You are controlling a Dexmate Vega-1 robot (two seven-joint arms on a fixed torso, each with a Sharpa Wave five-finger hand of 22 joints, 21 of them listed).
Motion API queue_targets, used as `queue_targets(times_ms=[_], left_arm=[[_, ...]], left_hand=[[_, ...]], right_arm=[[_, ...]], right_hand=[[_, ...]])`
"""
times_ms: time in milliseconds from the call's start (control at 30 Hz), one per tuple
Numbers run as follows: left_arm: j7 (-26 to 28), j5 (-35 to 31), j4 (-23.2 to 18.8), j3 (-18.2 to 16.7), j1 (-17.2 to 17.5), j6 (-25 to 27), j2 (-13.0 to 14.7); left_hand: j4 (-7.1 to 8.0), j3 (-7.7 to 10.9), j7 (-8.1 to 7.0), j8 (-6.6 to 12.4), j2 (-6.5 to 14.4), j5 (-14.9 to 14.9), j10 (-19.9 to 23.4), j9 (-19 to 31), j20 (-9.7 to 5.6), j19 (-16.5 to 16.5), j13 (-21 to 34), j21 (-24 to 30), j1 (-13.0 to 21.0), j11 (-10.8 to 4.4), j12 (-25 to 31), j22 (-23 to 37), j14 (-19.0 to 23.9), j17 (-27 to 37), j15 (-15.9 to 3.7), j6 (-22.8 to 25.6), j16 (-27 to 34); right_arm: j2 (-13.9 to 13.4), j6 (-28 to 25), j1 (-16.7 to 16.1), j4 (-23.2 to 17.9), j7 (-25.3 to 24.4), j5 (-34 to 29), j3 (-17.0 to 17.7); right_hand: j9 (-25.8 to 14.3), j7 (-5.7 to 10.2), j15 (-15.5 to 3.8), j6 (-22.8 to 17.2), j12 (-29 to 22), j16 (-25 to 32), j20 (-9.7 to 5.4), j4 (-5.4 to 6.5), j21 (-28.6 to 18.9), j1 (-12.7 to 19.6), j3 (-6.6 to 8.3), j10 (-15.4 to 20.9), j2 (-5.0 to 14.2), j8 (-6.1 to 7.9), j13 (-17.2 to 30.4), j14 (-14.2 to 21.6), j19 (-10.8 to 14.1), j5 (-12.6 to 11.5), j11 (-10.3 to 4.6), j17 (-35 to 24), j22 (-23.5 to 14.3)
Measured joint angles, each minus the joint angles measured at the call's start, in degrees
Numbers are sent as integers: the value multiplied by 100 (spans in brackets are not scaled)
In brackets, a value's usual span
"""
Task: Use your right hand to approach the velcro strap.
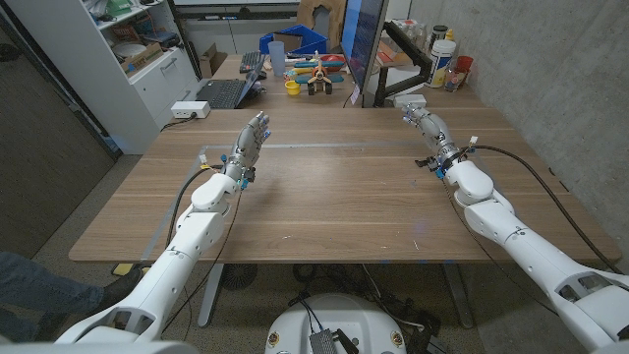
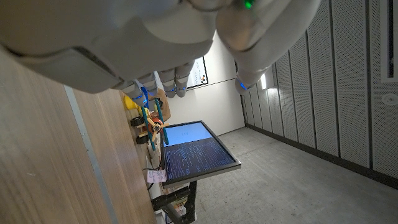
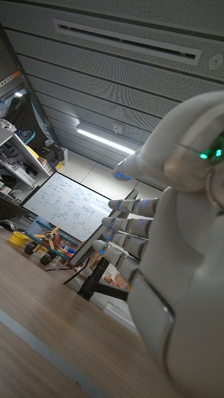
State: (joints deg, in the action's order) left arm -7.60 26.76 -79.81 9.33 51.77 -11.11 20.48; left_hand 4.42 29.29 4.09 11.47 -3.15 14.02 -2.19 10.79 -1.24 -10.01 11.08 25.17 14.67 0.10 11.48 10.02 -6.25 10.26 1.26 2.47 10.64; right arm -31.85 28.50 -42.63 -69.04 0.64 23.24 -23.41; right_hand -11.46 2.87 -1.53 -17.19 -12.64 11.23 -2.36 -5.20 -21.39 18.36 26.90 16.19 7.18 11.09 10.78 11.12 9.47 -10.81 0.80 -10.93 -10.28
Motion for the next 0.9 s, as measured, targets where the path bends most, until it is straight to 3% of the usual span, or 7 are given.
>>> queue_targets(times_ms=[900], left_arm=[[40, 2, -93, 33, 67, 0, 27]], left_hand=[[-24, -23, -21, 0, 0, 0, 0, 0, 26, 26, -1, -83, 0, 0, 0, -1, 1, 0, 1, 21, 0]], right_arm=[[-219, 94, 66, 1, -707, -1010, -106]], right_hand=[[-1, 42, -33, -42, 0, -21, 0, -49, 89, -31, -1, 38, -31, 45, 0, -90, -43, 23, -102, -1, 1]])
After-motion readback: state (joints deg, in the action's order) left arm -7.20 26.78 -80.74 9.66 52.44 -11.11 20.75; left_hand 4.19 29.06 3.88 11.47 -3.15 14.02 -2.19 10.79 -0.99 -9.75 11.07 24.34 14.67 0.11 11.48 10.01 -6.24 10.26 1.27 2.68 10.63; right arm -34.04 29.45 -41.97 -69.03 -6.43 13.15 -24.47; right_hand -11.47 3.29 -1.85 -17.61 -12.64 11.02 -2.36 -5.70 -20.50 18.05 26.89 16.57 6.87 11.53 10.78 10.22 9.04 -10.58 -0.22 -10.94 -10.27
